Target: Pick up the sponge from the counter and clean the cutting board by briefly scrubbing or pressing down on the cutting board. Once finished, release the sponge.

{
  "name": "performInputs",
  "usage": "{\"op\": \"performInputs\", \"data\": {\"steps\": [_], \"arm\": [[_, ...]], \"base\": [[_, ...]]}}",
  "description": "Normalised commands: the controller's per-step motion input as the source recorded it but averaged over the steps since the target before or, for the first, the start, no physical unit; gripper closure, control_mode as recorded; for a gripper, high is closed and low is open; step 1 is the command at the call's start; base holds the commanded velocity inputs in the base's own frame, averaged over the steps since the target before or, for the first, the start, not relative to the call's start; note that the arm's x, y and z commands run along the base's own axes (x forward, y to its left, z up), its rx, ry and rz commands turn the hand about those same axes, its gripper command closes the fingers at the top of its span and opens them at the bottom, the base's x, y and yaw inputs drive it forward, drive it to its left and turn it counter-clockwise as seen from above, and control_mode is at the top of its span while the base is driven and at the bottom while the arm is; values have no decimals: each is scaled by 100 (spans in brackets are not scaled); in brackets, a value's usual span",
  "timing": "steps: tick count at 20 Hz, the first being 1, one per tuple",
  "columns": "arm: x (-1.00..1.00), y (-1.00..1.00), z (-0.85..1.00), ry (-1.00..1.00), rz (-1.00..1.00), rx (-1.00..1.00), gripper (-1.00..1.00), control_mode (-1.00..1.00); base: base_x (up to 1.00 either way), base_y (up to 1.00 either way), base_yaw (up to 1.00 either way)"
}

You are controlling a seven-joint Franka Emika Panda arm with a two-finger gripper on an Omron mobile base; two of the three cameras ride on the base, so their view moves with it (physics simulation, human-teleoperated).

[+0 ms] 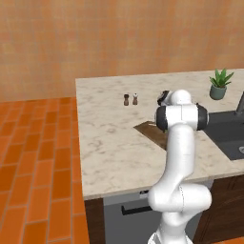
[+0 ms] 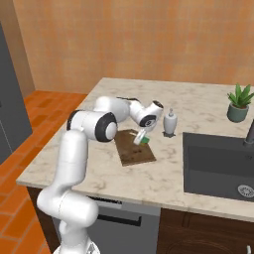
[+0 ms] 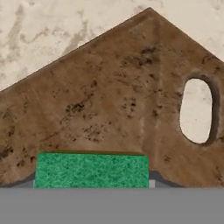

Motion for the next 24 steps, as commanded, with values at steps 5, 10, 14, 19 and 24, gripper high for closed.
{"op": "performInputs", "data": {"steps": [5, 10, 14, 19, 24], "arm": [[-69, 92, 0, 0, 23, -1, 100, -100], [-99, 100, 0, 0, 18, -2, 100, -100], [-100, 100, 2, -1, 11, 0, 100, -100], [-92, 98, 7, 0, 17, 0, 100, -100], [-22, 58, 0, 0, 8, -2, -100, -100]], "base": [[0, 0, 0], [0, 0, 0], [0, 0, 0], [0, 0, 0], [0, 0, 0]]}}
